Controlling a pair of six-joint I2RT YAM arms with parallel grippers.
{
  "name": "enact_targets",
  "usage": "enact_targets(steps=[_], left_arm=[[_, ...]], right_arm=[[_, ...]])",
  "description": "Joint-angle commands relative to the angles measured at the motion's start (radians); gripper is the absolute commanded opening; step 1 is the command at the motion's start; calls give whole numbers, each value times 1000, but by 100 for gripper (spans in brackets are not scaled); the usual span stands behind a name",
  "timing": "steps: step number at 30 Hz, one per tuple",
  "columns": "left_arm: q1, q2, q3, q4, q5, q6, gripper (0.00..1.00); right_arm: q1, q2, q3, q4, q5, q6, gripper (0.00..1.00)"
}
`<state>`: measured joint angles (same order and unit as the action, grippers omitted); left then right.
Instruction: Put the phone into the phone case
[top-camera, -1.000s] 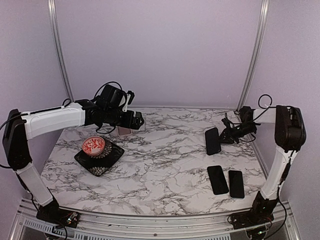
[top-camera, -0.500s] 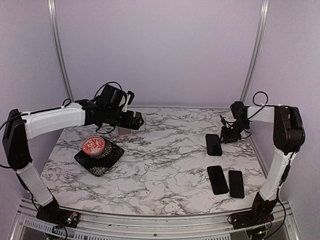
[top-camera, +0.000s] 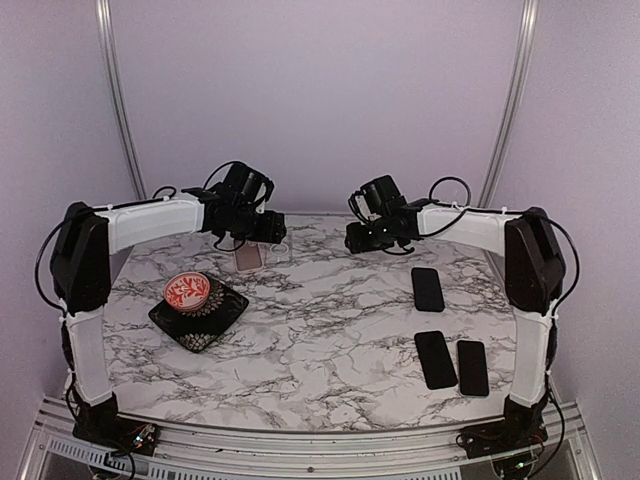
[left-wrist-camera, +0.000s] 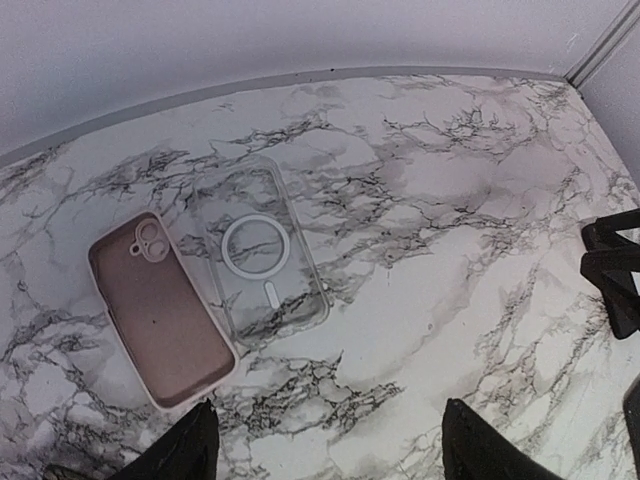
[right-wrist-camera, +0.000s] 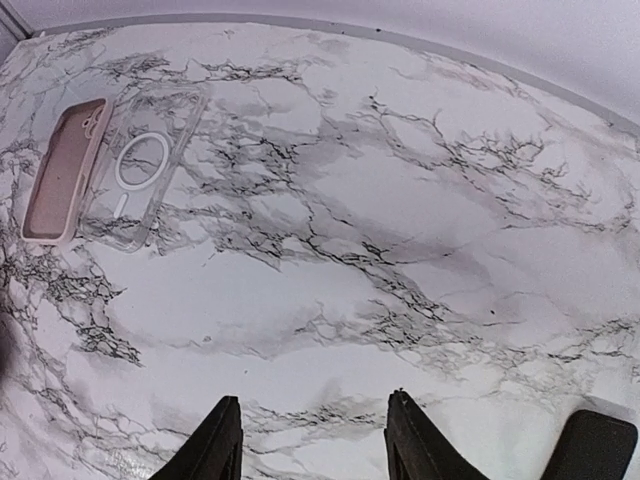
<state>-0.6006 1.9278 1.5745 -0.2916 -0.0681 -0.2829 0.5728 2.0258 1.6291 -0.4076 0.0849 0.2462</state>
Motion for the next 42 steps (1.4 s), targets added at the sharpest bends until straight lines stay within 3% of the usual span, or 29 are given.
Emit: enact_targets(steps=[1, 3, 5, 8, 13, 17, 23, 26, 31, 37, 42], left_arm=[[-5, 248, 283, -133, -65, 140, 73], [-4, 408, 521, -340, -70, 215, 79], [-4, 529, 717, -445, -63, 235, 86], [-4, 608, 793, -422, -18, 186, 89], [-7, 694, 794, -407, -48, 83, 72], [-14, 678, 710, -405, -72, 96, 54], [-24, 615, 587, -406, 2, 101, 2], [-28, 554, 456, -372, 136, 89, 0], [-71, 385, 168, -251, 154, 47, 0], [-205, 104, -217, -32, 241, -70, 0], [-331, 17, -411, 10, 250, -76, 0]], right_arm=[[-10, 53, 42, 106, -17, 95, 48], [-9, 43, 25, 89, -20, 86, 47], [-8, 21, -17, 84, -6, 70, 47], [-8, -7, -75, 55, 28, 60, 47], [-7, -65, -164, 59, 25, 73, 47], [-7, -95, -210, 74, 18, 78, 47], [-6, -104, -200, 54, 2, 82, 47], [-6, -131, -207, 44, 15, 82, 47], [1, -210, -276, 54, 7, 95, 47], [78, -291, -398, 85, 29, 148, 48], [190, -327, -497, 80, 77, 210, 48]])
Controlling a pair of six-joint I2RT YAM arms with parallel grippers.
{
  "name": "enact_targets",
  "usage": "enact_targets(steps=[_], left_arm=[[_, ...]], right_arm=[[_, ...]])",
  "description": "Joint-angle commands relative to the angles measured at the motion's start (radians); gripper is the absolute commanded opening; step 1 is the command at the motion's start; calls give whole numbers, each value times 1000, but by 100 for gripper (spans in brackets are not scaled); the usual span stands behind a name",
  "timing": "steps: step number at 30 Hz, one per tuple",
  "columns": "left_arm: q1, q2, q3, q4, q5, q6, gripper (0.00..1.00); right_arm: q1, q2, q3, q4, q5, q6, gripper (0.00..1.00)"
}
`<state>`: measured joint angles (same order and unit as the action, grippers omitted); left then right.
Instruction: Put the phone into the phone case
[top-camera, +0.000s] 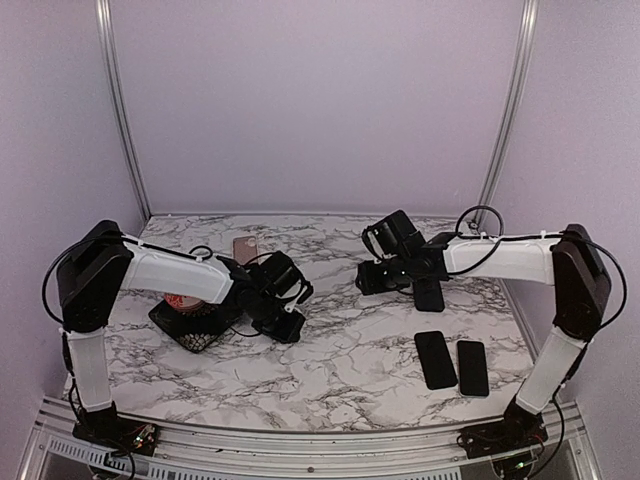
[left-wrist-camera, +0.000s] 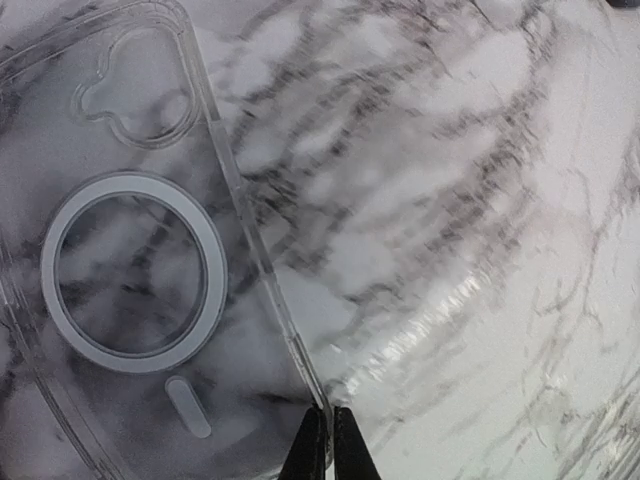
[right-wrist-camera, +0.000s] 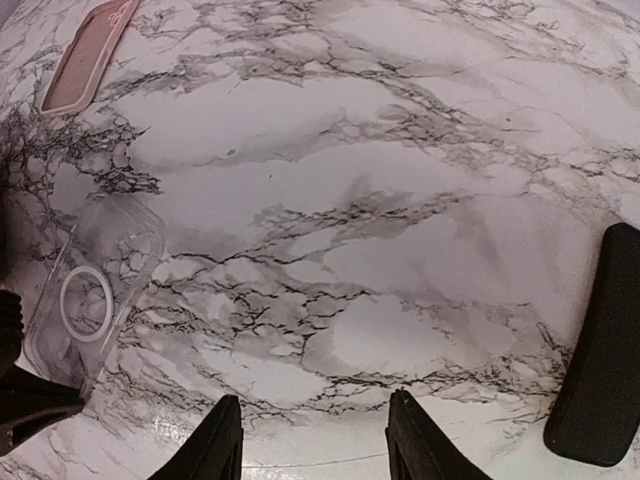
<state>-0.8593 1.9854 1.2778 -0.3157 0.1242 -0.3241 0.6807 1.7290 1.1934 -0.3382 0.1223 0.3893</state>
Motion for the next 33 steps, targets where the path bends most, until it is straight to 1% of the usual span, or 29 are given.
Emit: enact_targets(steps=[1, 4, 6, 10, 13, 14, 15, 16, 17, 19, 20, 24, 27, 33], left_arm=[[-96, -46, -135, 36, 64, -35, 0], [-180, -71, -158, 36, 71, 1, 0], [-223, -94, -155, 36, 80, 22, 0], [-238, -164, -164, 41, 85, 6, 39], [-238, -258, -167, 35, 57, 6, 59], [-234, -295, -171, 33, 25, 11, 63], [-228, -333, -180, 32, -16, 13, 65], [-213, -361, -188, 25, -57, 8, 64], [-178, -375, -198, 16, -92, 0, 58], [-111, -359, -208, -19, -159, -26, 42], [-85, -326, -205, -48, -174, -33, 33], [-40, -236, -210, -77, -229, -10, 26], [-40, -187, -215, -76, -233, 27, 22], [-63, -145, -240, -53, -136, 96, 17]], right_arm=[[101, -44, -87, 25, 34, 81, 48], [148, -97, -167, 63, 32, 131, 49], [174, -127, -199, 62, 56, 152, 49], [223, -160, -223, 35, 86, 171, 49], [250, -161, -234, 24, 90, 174, 48], [254, -154, -235, 24, 85, 175, 46], [257, -144, -235, 29, 77, 177, 43], [258, -132, -234, 36, 67, 177, 41], [259, -115, -229, 42, 55, 179, 36], [263, -74, -202, 49, 35, 178, 27], [267, -50, -187, 44, 32, 178, 23], [269, 55, -121, 13, 28, 167, 11], [269, 123, -88, -2, 20, 168, 8], [269, 171, -65, 36, 3, 170, 8]])
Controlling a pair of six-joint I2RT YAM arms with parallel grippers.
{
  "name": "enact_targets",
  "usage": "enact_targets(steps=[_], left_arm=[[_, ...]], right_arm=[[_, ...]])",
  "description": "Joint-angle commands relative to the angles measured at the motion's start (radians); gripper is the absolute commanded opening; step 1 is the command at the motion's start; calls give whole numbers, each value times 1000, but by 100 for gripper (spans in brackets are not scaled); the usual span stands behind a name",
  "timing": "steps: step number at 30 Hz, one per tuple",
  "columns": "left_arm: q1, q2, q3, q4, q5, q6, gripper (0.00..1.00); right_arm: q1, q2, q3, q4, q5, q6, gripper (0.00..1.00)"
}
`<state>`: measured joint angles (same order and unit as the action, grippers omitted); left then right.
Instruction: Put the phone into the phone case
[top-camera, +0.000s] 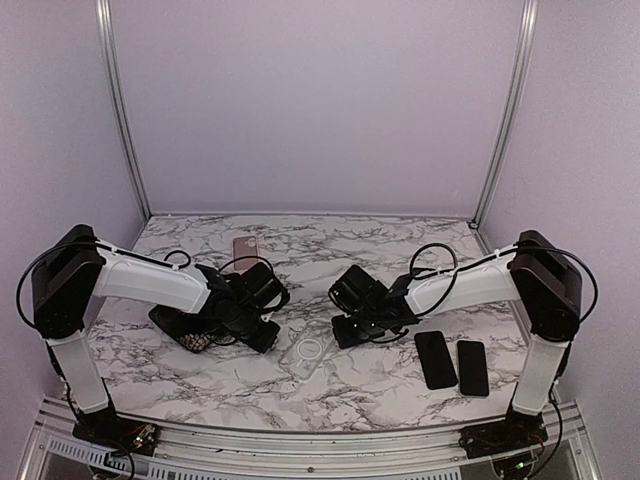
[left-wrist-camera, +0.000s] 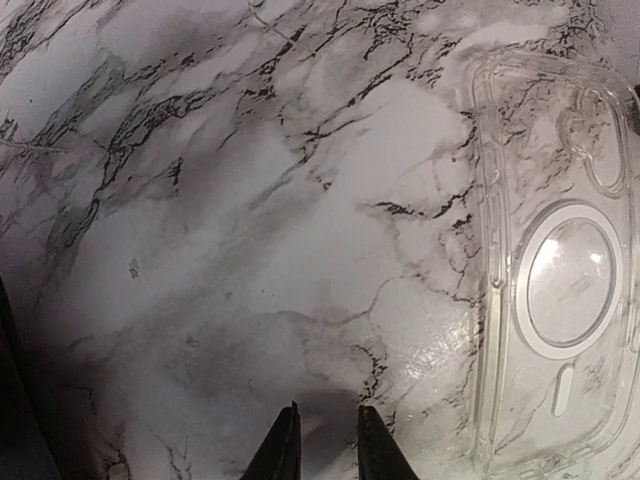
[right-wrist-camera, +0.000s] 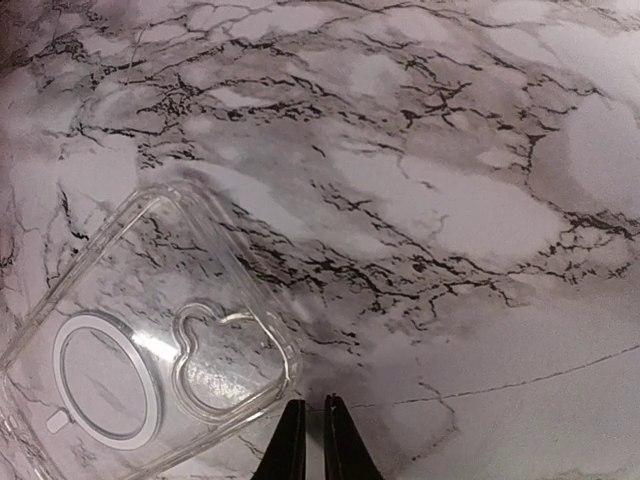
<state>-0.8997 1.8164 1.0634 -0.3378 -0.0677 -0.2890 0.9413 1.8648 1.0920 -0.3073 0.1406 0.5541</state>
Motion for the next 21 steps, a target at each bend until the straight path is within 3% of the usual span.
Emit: enact_targets(steps=[1, 6, 15, 18, 21], left_arm=[[-37, 23, -31, -26, 87, 69, 17], [-97, 25, -39, 13, 196, 68, 17], [-107, -12, -53, 124, 221, 24, 17], [-102, -65, -76, 124, 190, 7, 17], [-81, -142, -99, 121, 156, -22, 21]], right_arm=[[8, 45, 49, 8, -18, -2, 8], [8, 92, 137, -11, -35, -49, 8], [-19, 22, 157, -121, 10, -100, 11], [-54, -62, 141, -266, 104, -116, 26], [-128, -182, 78, -413, 103, -116, 59]])
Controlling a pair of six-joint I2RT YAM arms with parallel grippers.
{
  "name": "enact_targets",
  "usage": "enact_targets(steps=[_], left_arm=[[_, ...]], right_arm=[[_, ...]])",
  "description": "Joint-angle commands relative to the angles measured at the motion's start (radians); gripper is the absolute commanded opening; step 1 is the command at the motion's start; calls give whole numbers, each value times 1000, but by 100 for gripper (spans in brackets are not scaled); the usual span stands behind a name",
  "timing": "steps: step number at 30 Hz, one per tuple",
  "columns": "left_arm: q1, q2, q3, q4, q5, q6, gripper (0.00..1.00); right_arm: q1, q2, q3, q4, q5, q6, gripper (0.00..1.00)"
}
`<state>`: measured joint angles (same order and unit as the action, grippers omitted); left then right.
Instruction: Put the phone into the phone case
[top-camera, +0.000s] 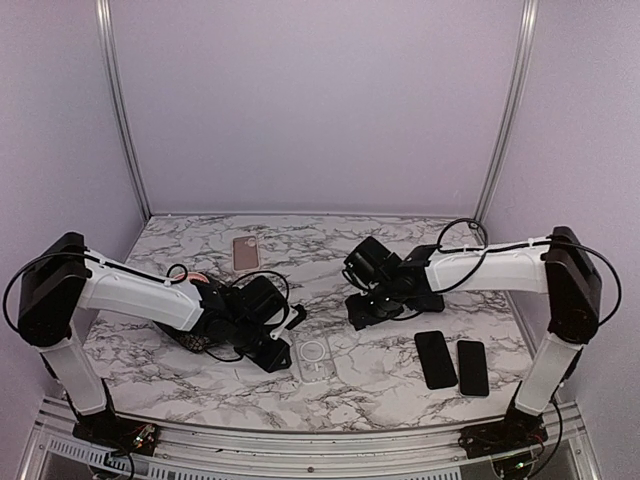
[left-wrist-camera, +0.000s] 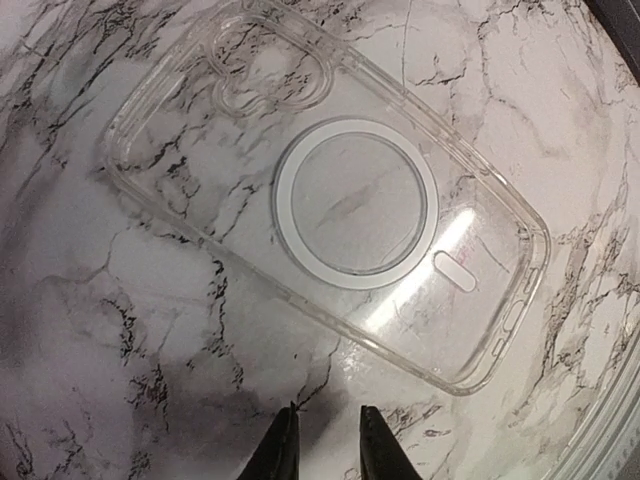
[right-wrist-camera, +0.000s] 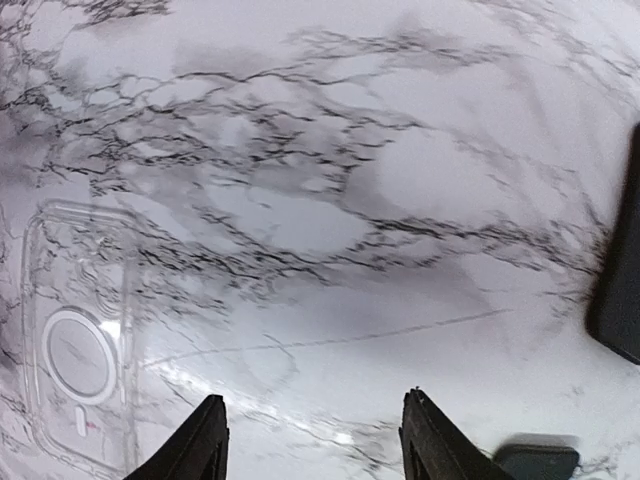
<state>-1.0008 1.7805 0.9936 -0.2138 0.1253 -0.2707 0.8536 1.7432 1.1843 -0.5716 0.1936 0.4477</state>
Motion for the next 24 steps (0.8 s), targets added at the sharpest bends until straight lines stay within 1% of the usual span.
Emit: enact_targets(steps=[1, 2, 5, 6, 7, 10, 12, 16, 19, 24], left_arm=[[42, -158, -28, -21, -62, -58, 37], [51, -175, -21, -35, -68, -64, 48], [75, -206, 16, -87, -87, -77, 85], [80, -210, 31, -105, -95, -77, 96], [86, -214, 46, -122, -103, -73, 99], [93, -216, 73, -150, -133, -50, 99], [96, -210, 77, -153, -154, -44, 99], [96, -190, 74, -156, -145, -46, 99], [96, -187, 68, -157, -144, -43, 99], [96, -196, 68, -159, -152, -33, 99]], right_arm=[[-73, -132, -75, -222, 51, 0, 96], [-90, -166, -102, -239, 28, 1, 99], [-155, -224, -181, -257, -110, -28, 99], [-178, -235, -208, -257, -132, -34, 99], [-202, -240, -234, -257, -138, -37, 99], [-256, -249, -287, -239, -164, -44, 99], [-261, -242, -302, -220, -182, -52, 99], [-287, -219, -328, -225, -181, -70, 99], [-310, -220, -355, -205, -252, -89, 97], [-312, -221, -371, -244, -267, -96, 97]])
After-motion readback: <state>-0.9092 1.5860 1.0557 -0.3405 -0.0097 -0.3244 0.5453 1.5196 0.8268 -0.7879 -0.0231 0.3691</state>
